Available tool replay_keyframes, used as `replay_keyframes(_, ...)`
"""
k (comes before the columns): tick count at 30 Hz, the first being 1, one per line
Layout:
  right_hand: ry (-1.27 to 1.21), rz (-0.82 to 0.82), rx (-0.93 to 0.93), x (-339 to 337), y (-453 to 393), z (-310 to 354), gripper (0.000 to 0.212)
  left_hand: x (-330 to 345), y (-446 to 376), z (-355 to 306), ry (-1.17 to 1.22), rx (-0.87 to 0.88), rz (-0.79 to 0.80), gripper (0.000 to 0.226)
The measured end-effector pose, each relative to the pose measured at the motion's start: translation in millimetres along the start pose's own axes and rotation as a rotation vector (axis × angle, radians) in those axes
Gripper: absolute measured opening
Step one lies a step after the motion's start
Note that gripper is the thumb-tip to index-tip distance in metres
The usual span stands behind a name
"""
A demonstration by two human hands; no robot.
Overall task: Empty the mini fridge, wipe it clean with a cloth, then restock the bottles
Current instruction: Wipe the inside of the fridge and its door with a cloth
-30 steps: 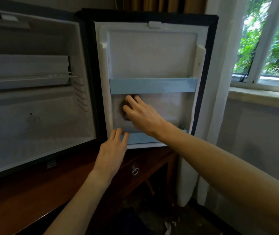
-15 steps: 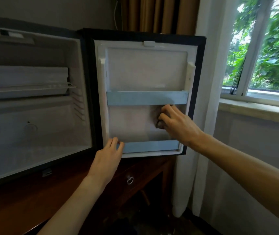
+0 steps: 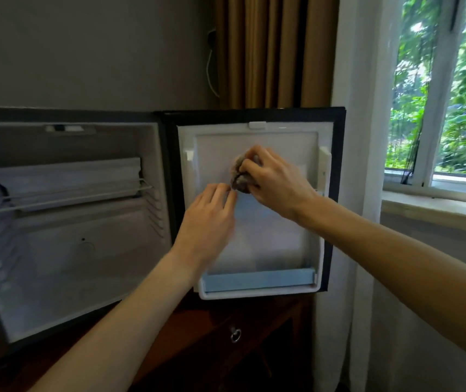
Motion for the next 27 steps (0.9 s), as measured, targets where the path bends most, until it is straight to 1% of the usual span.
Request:
replay_keyframes(3,-0.049,-0.035,-0.009,8.5,-27.3,-0.2,0.035,4.9,-10.4,9.9,0.018,-0.038,0.075,0.053)
replay_keyframes(5,-0.091,-0.025,-0.036,22.9,-40.5,9.4,0.03,15.5,-6.3,9.7,0.023,-0.049,0.123,0.055)
replay_keyframes(7,-0.124,-0.013,-0.065,38.7,-49.9,20.6,0.025,21.6,-1.9,10.6,0.021,-0.063,0.097,0.054)
replay_keyframes(10,-0.132,-0.003,-0.069,46.9,-58.8,22.4,0.02,24.1,-3.6,14.4,-0.01,-0.075,0.01,0.047)
replay_keyframes(13,-0.103,0.088,-0.095,40.8,-45.9,8.6,0.019,25.2,-5.9,15.1,-0.026,-0.069,-0.018,0.035)
replay_keyframes(15,-0.046,0.148,-0.073,36.7,-25.0,-15.8,0.02,24.9,-6.9,16.0,-0.021,-0.083,-0.022,0.031)
replay_keyframes(19,-0.01,0.174,0.103,19.3,27.9,-86.3,0.022,27.2,-8.9,16.1,-0.008,-0.079,-0.017,0.034)
replay_keyframes(21,0.01,0.171,0.141,14.7,41.4,-102.0,0.018,26.6,-9.3,15.5,0.013,-0.078,-0.023,0.037)
replay_keyframes(24,0.022,0.146,0.132,19.8,38.2,-94.1,0.018,25.4,-7.7,14.6,0.037,-0.064,-0.055,0.039)
replay_keyframes(27,-0.017,0.119,0.064,34.1,19.8,-72.4,0.022,27.3,-7.0,15.9,0.045,-0.056,-0.087,0.042)
Point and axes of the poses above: each hand's wrist, its own y-axis away from the middle knuckle, its own x-axis out of the palm, z = x × y, the point moved 6 cm from there along -y, towards the middle knuckle
